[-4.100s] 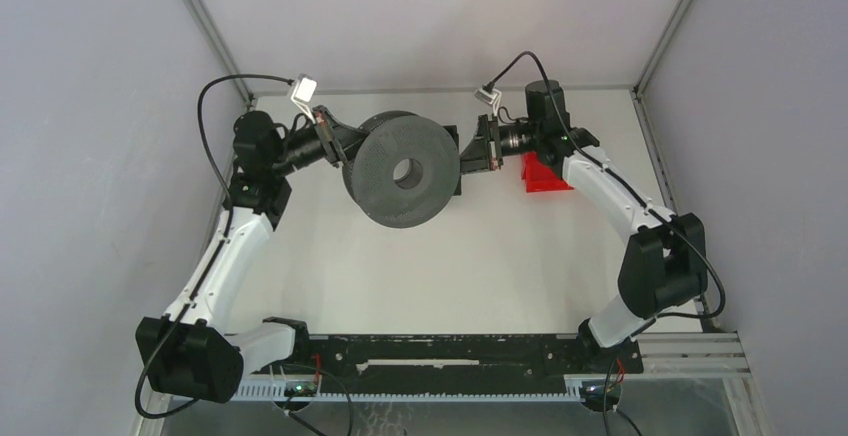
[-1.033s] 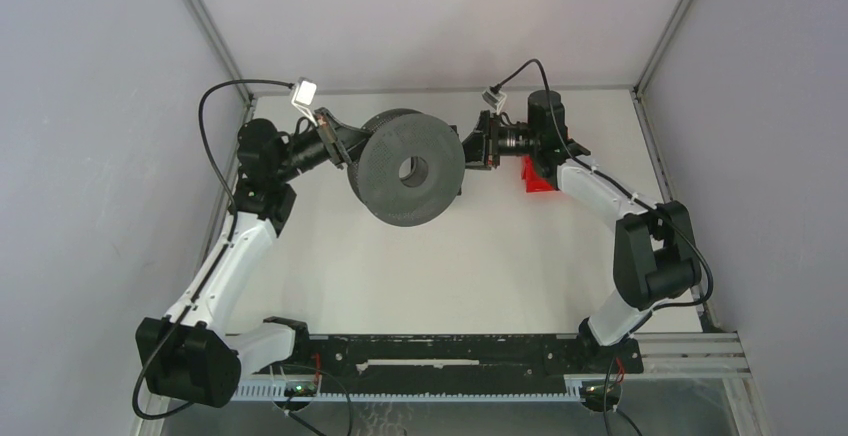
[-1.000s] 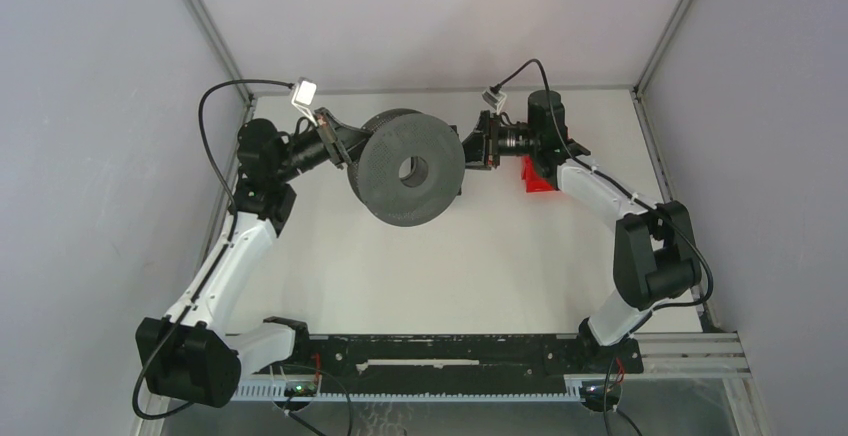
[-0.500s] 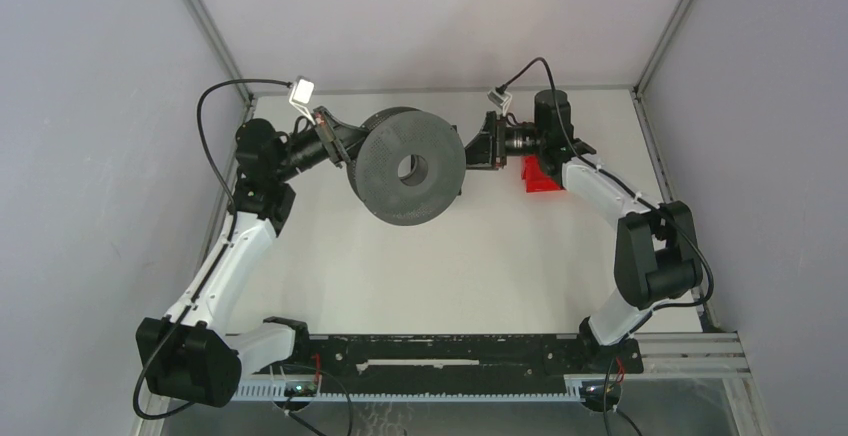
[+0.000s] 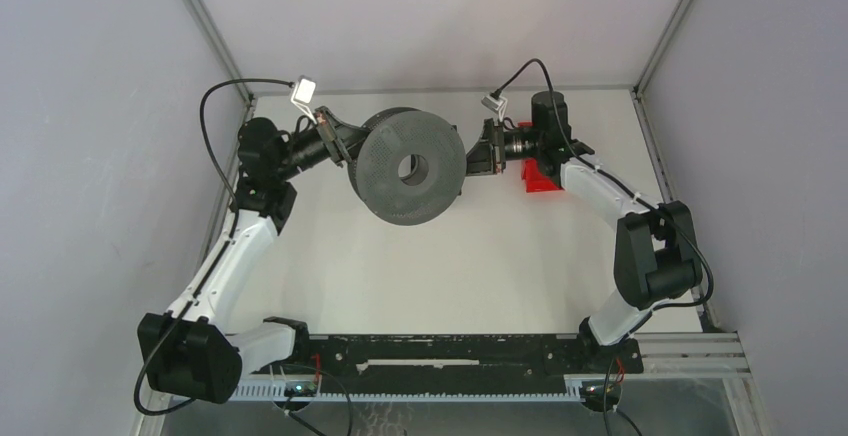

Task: Wrap the cables
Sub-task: Wrap the cable around the cable reel.

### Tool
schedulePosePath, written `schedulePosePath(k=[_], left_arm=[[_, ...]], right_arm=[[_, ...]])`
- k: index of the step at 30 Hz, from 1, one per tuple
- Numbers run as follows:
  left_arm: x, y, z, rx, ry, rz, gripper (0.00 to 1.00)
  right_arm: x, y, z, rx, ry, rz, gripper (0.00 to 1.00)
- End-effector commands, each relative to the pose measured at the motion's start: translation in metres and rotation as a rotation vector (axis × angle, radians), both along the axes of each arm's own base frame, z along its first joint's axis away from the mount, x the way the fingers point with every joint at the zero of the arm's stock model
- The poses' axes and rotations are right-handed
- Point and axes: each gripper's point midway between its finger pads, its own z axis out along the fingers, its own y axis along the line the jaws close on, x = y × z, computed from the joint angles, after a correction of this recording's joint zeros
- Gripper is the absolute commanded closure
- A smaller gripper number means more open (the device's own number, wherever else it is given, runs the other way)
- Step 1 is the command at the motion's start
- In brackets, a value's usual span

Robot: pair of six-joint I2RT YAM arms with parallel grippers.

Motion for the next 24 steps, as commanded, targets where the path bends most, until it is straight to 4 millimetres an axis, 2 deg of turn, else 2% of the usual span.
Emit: schedulePosePath(k=[1, 8, 11, 15, 19, 24], left_arm=[[-0.004, 0.001, 0.012, -0.031, -0.050, -0.011, 1.00], [-0.003, 0.002, 0.009, -0.027, -0.046, -0.007, 1.00], [-0.003, 0.002, 0.009, -0.027, -0.045, -0.007, 1.00], [-0.001, 0.003, 0.007, -0.027, -0.039, -0.004, 1.00], [-0.001, 0.004, 0.008, -0.034, -0.039, -0.002, 1.00], [-0.001, 0.002, 0.012, -0.070, -0.023, -0.013, 1.00]], right_arm=[[-0.011, 0.003, 0.026, 0.046, -0.151, 0.059, 0.61], [-0.015, 0.004, 0.032, 0.057, -0.161, 0.075, 0.89], [-0.017, 0.004, 0.035, 0.062, -0.173, 0.079, 0.94], [-0.021, 0.002, 0.038, 0.062, -0.183, 0.086, 1.00], [-0.026, 0.003, 0.039, 0.063, -0.186, 0.098, 1.00], [-0.035, 0.014, 0.041, 0.069, -0.195, 0.129, 1.00]])
